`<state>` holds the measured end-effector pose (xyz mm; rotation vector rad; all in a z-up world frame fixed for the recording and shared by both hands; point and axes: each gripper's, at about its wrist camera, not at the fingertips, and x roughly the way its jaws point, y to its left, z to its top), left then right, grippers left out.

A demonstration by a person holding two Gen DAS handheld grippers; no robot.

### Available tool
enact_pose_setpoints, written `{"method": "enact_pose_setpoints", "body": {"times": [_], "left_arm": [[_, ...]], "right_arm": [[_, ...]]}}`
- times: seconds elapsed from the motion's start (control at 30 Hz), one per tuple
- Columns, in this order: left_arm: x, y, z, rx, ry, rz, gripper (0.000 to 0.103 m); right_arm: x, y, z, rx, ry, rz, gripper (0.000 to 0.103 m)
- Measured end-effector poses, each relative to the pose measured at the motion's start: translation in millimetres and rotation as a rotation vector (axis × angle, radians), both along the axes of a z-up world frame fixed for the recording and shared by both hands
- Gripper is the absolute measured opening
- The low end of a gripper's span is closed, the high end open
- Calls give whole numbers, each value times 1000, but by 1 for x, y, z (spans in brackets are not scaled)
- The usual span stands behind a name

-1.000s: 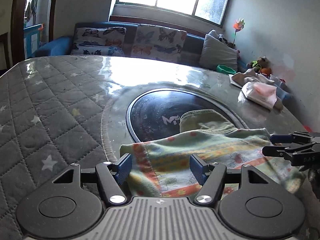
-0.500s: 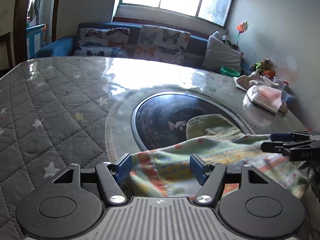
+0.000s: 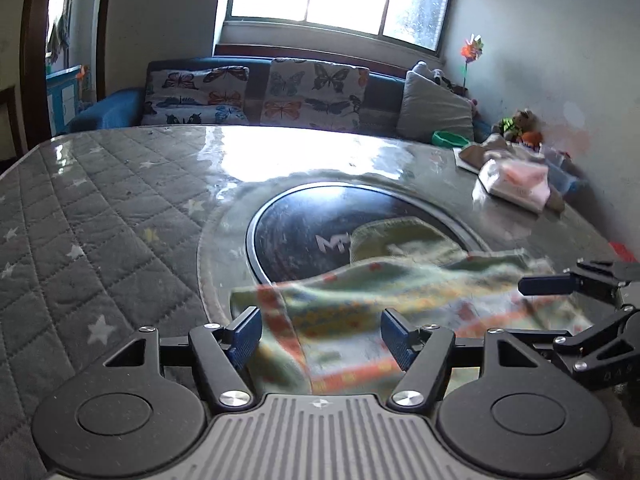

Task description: Fold clothes

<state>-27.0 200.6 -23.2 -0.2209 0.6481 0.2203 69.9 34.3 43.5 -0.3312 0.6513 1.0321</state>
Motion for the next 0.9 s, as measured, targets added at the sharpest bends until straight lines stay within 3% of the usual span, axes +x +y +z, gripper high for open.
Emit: {"method": "enact_pose_setpoints", "body": {"times": [0.1,0.2,0.37,0.53,0.9], "left_arm": [[-8,-9,-4,23,14,-4,71],[-13,-7,-3,-3,8,14,73],[-18,4,-7,-65,24,81,77],[-20,3,-9,-78,38,100,83],[-21,7,2,-131,61,118,83]], "right_arm": [[-16,1,1,-6,-24,44,87],[-28,-2,4,1,-54,72,91],[-26,-7,0,3,-37,42,93],[-25,-9,-6,9,-21,16,98],[-33,-5,-1,4,-47,26,100]]}}
